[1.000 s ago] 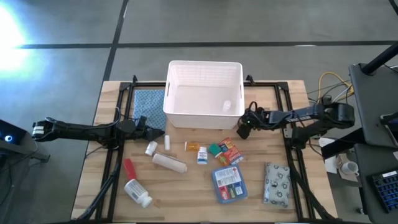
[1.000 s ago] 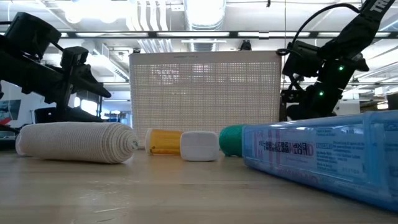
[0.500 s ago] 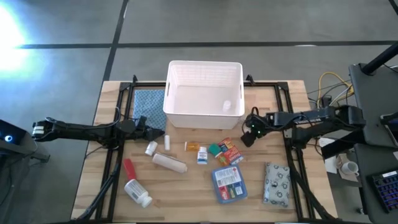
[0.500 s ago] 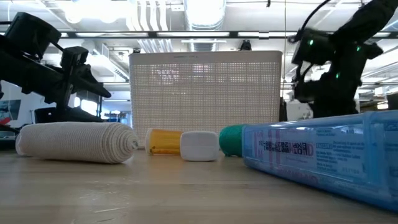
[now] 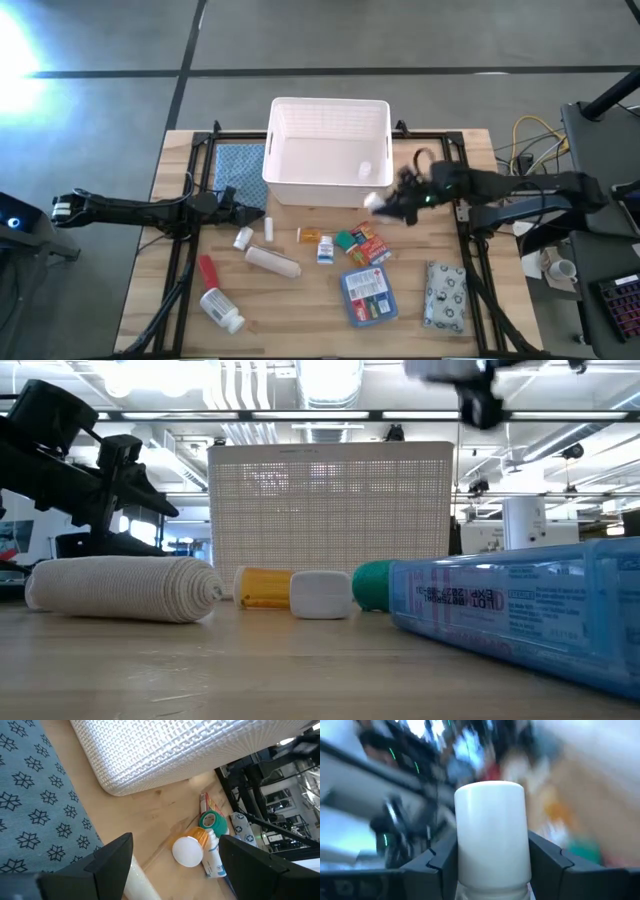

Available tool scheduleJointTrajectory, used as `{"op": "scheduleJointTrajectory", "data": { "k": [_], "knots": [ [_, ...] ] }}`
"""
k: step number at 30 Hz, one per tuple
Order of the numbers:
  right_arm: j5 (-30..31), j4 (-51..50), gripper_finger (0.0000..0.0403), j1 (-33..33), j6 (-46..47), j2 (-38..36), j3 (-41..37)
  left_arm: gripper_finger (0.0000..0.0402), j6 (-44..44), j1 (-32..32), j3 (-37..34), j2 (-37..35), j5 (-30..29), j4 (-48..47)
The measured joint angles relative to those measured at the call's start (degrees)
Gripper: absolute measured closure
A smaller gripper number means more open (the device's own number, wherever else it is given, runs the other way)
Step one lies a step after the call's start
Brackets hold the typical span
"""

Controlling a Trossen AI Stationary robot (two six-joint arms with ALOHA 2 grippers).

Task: Pick & place medical supplies in basket/bin
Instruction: Put the right white medicine bottle into the white bin

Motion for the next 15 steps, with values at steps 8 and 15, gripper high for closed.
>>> {"op": "scheduleJointTrajectory", "data": {
  "k": [8,15],
  "knots": [
    [13.2,-1.33,0.0231,-9.77,-9.14,10.74,14.17,0.0128,0.01,0.0,0.0,0.0,0.0,0.32],
    [14.38,-22.56,0.0185,-16.74,-23.0,28.91,30.71,0.0128,0.0,0.0,0.0,0.0,0.0,0.43]
  ]
}}
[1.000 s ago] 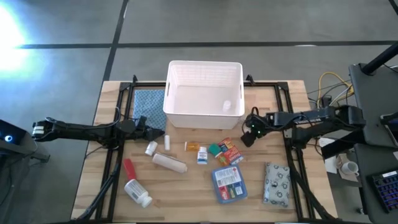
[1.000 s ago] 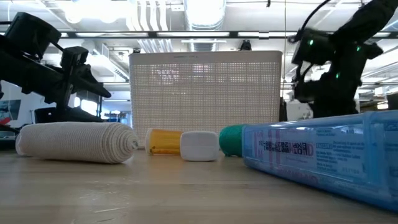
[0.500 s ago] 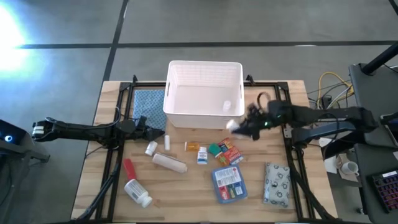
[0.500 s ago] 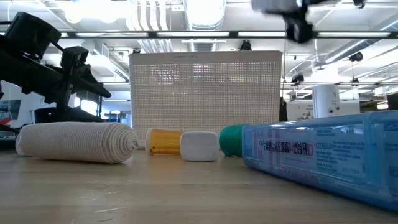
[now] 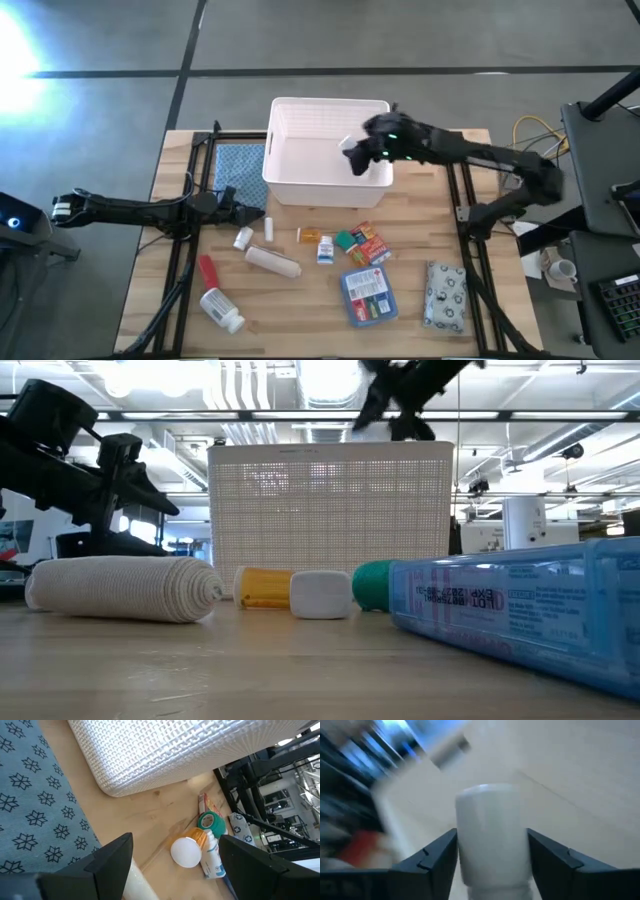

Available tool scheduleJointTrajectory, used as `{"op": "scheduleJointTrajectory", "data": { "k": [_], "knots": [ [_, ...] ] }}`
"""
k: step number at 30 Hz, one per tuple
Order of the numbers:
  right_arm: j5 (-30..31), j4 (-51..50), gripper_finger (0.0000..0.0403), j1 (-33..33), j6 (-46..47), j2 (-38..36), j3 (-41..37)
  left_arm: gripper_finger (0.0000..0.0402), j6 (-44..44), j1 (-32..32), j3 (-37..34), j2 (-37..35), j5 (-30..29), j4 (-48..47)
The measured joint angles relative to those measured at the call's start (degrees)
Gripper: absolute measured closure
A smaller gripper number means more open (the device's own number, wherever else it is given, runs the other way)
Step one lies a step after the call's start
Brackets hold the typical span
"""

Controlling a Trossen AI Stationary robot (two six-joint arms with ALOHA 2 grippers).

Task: Pick & place medical supplies in basket/bin
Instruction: Put the right white medicine bottle into the white bin, then put the white medicine bottle into the white bin

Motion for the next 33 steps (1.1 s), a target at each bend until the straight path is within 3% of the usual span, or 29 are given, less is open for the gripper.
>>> {"op": "scheduleJointTrajectory", "data": {
  "k": [5,11,16,20,28,33],
  "knots": [
    [5.67,-14.91,0.0148,-0.4,-10.97,11.15,11.6,0.0128,-5.76,-0.02,0.01,0.0,0.84,0.83],
    [8.15,-15.89,0.0117,0.79,-17.54,16.51,18.71,0.0128,-6.32,-0.02,0.56,0.0,6.29,0.9],
    [10.61,-15.78,0.0103,0.98,-18.75,15.74,21.45,0.0128,-6.78,-0.02,2.17,0.04,7.79,-2.45],
    [12.53,-15.81,0.0097,0.93,-18.52,13.34,22.52,0.0128,-7.85,-0.02,6.65,0.08,7.0,-14.02],
    [18.5,-15.8,0.0096,0.93,-16.85,10.32,22.46,0.0128,-7.98,-0.04,25.49,6.06,3.44,-53.0],
    [18.54,-15.89,0.0095,0.67,-14.61,10.44,21.7,0.0128,-7.96,-0.7,33.27,14.53,3.59,-60.64]
  ]
}}
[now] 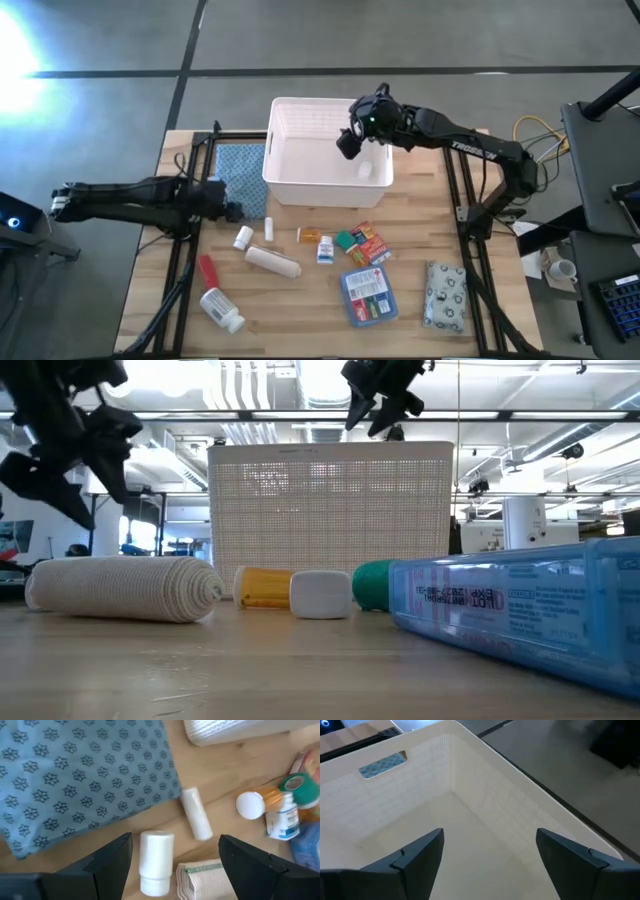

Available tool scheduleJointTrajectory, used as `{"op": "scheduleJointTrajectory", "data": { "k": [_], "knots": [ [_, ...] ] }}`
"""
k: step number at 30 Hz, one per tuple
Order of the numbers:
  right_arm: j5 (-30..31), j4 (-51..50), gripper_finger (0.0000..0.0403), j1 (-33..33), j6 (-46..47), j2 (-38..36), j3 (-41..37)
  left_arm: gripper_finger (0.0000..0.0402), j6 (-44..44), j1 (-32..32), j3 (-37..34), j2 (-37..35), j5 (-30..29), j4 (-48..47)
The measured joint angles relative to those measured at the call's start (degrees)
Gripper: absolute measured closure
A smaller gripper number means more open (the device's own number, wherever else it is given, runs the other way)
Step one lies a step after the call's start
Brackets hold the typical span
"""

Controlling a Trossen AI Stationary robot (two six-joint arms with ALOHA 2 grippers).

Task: Pick & place medical supplies in basket/bin
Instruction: Put the white medicine bottle into the white bin

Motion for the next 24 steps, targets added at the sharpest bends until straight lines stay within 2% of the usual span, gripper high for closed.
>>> {"op": "scheduleJointTrajectory", "data": {
  "k": [5,12,20,24],
  "knots": [
    [-0.02,-1.42,0.0096,-0.33,-0.18,0.53,-0.32,0.0128,0.0,-3.5,3.98,9.87,2.1,-0.53],
    [-0.02,-2.03,0.0097,-0.39,-0.05,0.55,-0.81,0.0128,-2.58,-10.7,4.16,21.62,2.75,-1.14],
    [-0.06,-2.12,0.0097,-0.39,-0.04,0.55,-0.92,0.0128,-4.67,-13.33,3.17,24.52,2.73,7.17],
    [-0.13,-2.16,0.0099,-0.39,-0.04,0.55,-0.92,0.0128,-4.71,-13.33,1.83,25.83,2.68,7.92]
  ]
}}
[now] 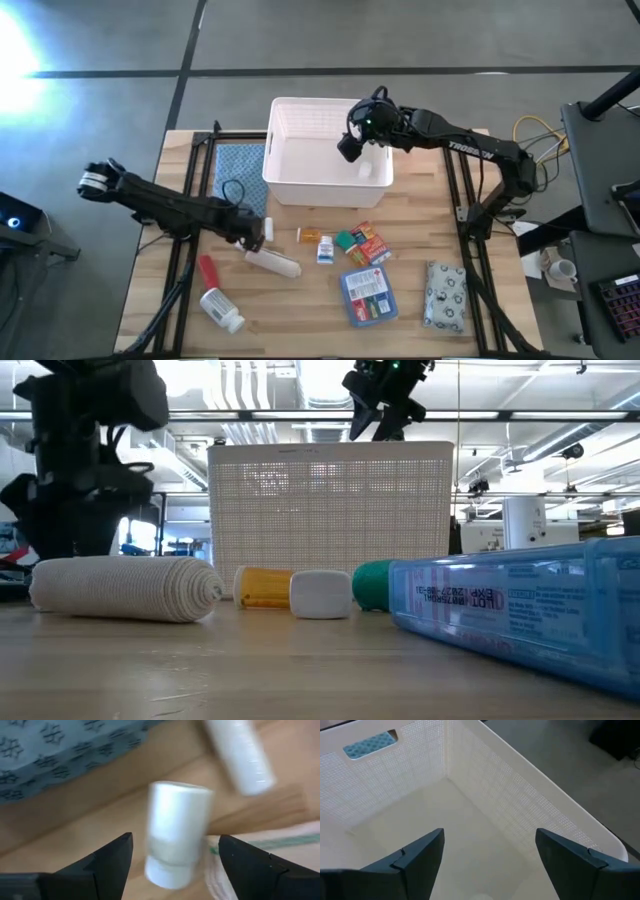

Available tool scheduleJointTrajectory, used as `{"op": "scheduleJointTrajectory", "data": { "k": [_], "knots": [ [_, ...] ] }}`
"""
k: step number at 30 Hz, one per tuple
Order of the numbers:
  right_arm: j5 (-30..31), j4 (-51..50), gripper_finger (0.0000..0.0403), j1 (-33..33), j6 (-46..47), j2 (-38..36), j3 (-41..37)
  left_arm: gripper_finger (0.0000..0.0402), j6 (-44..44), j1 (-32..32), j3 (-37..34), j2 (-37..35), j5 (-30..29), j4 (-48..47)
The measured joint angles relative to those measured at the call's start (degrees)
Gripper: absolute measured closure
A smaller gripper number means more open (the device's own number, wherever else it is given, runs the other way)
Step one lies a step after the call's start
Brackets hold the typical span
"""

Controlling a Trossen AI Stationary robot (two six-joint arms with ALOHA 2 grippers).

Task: Pick & place medical supplies in basket/bin
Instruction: Put the white medicine bottle into the white bin

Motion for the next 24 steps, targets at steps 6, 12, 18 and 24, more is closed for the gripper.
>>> {"op": "scheduleJointTrajectory", "data": {
  "k": [6,12,18,24],
  "knots": [
    [-0.09,-1.24,0.0103,0.02,0.03,0.0,0.0,0.0128,-0.37,0.0,-2.91,1.55,-0.16,2.18],
    [-0.35,-2.51,0.0102,0.02,1.4,0.0,0.0,0.0134,-0.37,0.0,-4.01,1.74,-0.38,4.04],
    [-0.39,-2.26,0.0111,0.02,1.53,0.0,0.0,0.0197,-0.39,0.0,-4.29,1.73,-0.45,3.85],
    [-0.52,-2.19,0.012,0.02,1.51,0.0,0.0,0.024,-0.39,0.0,-4.11,1.37,-0.44,3.69]
  ]
}}
